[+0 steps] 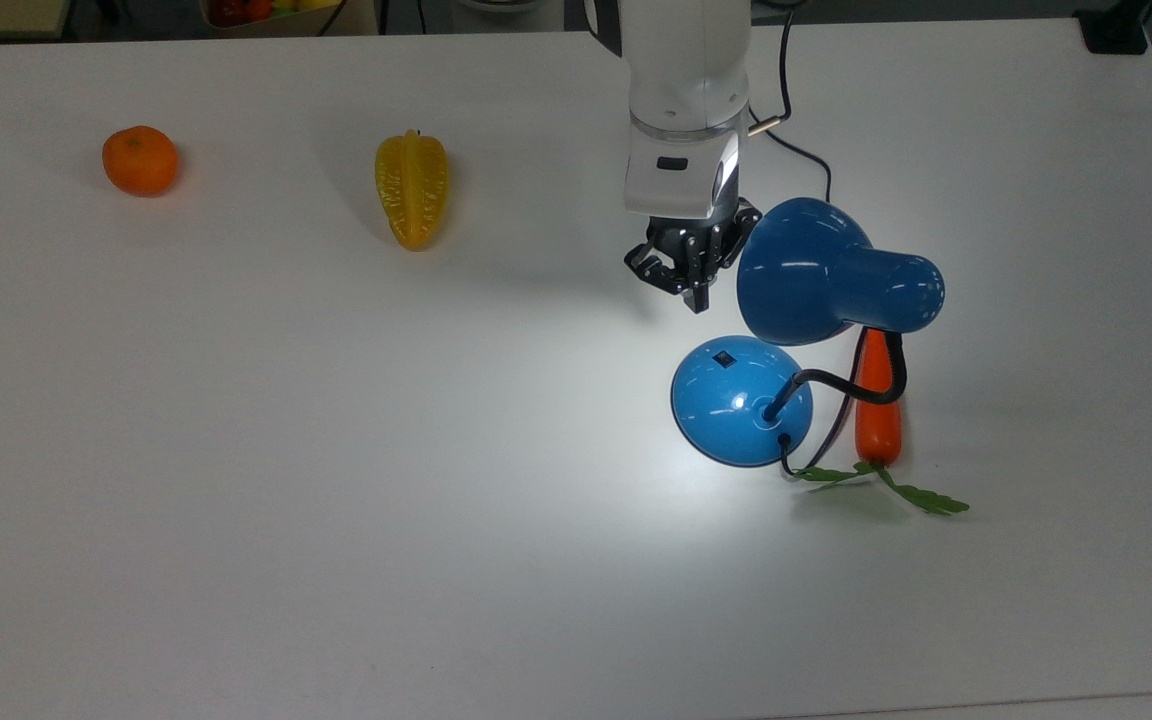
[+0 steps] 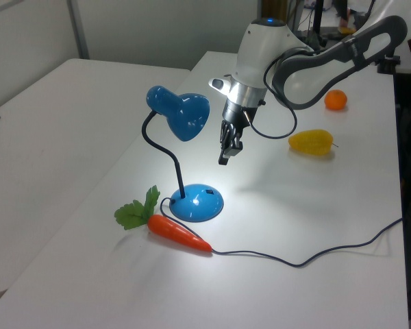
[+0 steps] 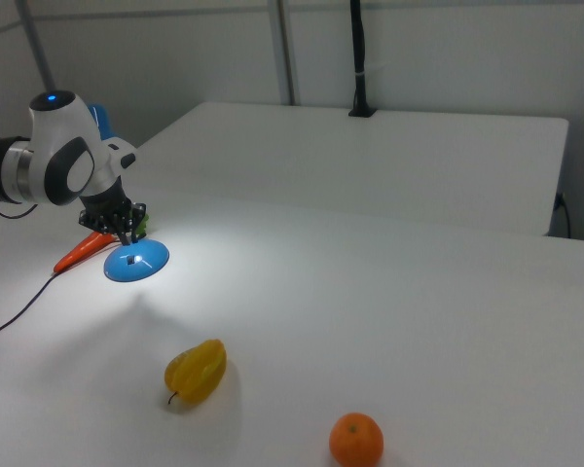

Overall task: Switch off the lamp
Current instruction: 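Lower the gripper onto the switch on the lamp base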

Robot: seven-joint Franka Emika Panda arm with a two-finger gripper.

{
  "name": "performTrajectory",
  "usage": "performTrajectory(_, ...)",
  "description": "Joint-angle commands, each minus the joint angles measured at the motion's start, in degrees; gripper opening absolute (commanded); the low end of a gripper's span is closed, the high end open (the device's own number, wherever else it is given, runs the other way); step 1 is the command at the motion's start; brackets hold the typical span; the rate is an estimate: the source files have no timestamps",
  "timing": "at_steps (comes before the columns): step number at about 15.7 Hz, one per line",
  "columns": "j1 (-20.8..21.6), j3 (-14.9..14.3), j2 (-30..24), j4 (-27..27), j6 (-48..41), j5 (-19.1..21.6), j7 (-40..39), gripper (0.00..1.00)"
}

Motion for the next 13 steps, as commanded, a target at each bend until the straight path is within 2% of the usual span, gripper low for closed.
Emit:
performTrajectory(1, 1.1, -0.2, 1.1, -1.0, 3.8, 0.0, -0.7, 0.00)
performTrajectory(13, 2.2, -0.2, 5.3, -0.9, 9.3, -0.6, -0.6, 0.00)
